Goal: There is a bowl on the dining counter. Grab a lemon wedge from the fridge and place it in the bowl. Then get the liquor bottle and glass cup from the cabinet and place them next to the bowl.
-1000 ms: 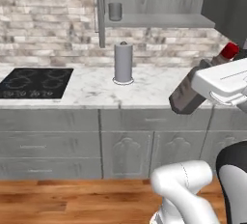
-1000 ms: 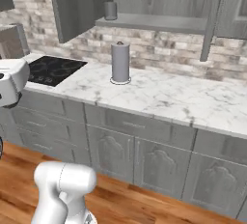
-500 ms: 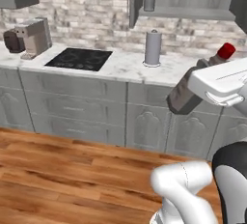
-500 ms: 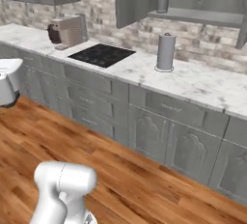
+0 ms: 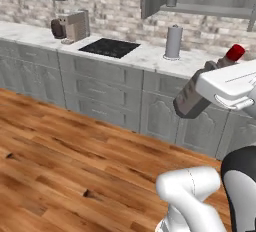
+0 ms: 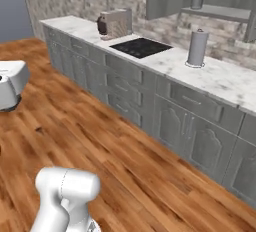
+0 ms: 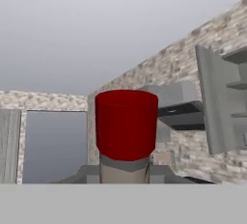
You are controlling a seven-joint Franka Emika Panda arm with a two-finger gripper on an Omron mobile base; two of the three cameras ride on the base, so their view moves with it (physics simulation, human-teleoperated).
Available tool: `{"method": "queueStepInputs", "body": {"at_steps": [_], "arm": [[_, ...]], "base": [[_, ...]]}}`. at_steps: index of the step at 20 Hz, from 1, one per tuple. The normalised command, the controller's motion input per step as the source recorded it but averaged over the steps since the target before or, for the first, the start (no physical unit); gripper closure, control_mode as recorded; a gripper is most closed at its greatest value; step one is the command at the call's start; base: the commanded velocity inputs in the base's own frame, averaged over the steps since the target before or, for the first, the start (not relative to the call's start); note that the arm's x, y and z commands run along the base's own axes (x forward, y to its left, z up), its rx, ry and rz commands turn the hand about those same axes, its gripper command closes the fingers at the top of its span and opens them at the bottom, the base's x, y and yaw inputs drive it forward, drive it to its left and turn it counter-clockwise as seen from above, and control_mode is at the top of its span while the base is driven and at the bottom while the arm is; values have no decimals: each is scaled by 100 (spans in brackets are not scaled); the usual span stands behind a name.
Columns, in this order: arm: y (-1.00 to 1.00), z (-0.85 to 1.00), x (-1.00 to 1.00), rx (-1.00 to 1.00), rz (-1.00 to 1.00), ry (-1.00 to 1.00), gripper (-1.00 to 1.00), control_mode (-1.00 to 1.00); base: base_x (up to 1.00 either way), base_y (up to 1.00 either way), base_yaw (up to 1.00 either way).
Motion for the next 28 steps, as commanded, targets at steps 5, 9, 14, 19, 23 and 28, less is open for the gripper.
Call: {"method": "queueStepInputs", "body": {"at_steps": [5,9,14,19,23,28], "arm": [[0,0,0,0,0,0,100,100],[0,0,0,0,0,0,100,100],[0,0,0,0,0,0,100,100],[0,0,0,0,0,0,100,100],[0,0,0,0,0,0,100,100],[0,0,0,0,0,0,100,100]], "base": [[-100,-50,40],[-100,-41,39],[-100,-26,39],[-100,-6,33],[-98,26,19],[-100,58,12]]}}
